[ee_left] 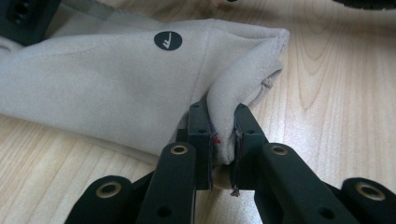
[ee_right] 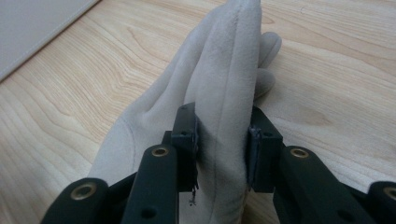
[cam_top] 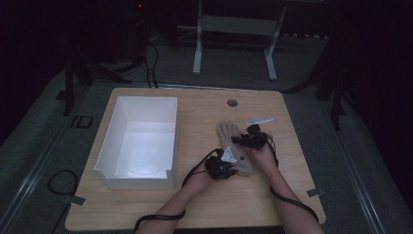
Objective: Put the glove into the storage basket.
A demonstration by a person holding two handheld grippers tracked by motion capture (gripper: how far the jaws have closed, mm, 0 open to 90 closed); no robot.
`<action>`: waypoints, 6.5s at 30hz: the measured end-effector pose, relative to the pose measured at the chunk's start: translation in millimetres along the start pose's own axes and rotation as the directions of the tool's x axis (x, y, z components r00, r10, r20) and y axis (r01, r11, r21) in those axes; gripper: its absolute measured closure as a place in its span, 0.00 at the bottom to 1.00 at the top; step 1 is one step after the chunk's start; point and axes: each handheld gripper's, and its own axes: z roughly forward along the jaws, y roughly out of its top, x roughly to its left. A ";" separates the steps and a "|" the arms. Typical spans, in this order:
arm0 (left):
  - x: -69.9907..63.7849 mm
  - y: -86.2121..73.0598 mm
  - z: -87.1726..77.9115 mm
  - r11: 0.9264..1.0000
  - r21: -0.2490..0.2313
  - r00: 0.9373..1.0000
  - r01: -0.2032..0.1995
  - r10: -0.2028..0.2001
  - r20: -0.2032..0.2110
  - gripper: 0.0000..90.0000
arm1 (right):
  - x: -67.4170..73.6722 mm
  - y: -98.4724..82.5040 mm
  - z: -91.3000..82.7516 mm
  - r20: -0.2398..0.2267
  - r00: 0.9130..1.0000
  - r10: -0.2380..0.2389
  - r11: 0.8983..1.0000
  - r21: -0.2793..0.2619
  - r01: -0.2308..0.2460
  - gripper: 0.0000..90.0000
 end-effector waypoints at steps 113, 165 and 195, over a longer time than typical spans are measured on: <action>26.6 -76.3 -299.4 0.994 0.022 0.938 0.107 -0.093 -0.335 0.91 | 223.2 178.0 32.1 -0.281 0.948 -0.147 0.976 -0.194 0.093 0.80; 39.2 -105.7 -252.6 0.911 -0.137 0.803 0.389 -0.408 -0.435 0.16 | 225.2 161.9 48.2 -0.232 0.951 -0.204 0.979 -0.073 0.192 0.21; -23.3 -19.6 -220.7 0.931 -0.284 0.906 0.230 -0.311 -0.286 0.16 | 142.7 100.0 -36.5 -0.185 0.959 -0.217 0.972 -0.130 0.195 0.18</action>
